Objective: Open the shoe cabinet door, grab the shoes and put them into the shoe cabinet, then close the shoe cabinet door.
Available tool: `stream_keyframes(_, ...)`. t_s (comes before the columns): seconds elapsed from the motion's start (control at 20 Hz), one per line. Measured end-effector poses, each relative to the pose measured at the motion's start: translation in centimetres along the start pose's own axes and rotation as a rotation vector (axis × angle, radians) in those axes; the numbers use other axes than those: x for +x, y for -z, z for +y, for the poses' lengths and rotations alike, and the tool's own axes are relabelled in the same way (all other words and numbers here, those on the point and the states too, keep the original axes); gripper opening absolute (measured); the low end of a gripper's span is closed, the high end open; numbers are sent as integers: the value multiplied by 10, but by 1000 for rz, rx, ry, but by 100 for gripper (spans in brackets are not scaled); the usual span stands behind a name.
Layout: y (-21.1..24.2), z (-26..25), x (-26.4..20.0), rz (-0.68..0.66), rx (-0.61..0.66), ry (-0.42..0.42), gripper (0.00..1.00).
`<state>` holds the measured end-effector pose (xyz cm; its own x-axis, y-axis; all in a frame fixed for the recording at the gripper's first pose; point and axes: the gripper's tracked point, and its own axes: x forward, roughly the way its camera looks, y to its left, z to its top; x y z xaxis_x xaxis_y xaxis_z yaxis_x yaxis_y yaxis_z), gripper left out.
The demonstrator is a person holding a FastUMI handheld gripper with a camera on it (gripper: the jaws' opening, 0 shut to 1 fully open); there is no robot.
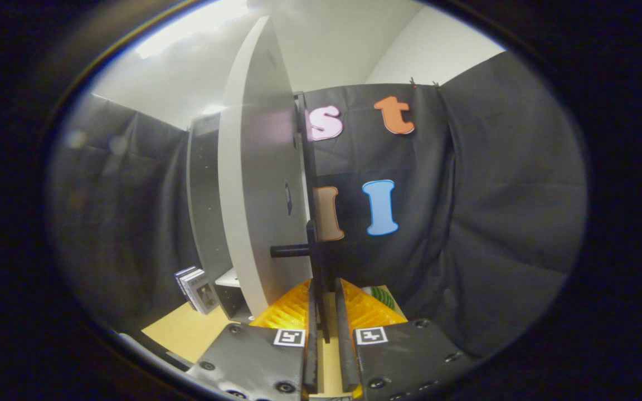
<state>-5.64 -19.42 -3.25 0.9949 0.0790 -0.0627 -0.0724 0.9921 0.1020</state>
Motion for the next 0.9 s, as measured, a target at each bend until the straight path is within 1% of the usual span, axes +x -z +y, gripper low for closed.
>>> stream_keyframes(0.1, 1, -1, -3, 6, -16, 17, 18)
stream_keyframes(0.25, 0, 1, -19, -3, -1, 28, 18)
stream_keyframes(0.35, 0, -4, -37, -14, -27, 76, 18)
stream_keyframes(0.5, -1, 6, -70, -35, -75, 136, 18)
stream_keyframes(0.6, 2, 27, -84, -49, -78, 141, 18)
stream_keyframes(0.7, 14, 54, -87, -46, -72, 139, 18)
stream_keyframes(0.8, 32, 85, -79, -27, -65, 130, 18)
stream_keyframes(0.9, 59, 121, -69, 23, -46, 112, 18)
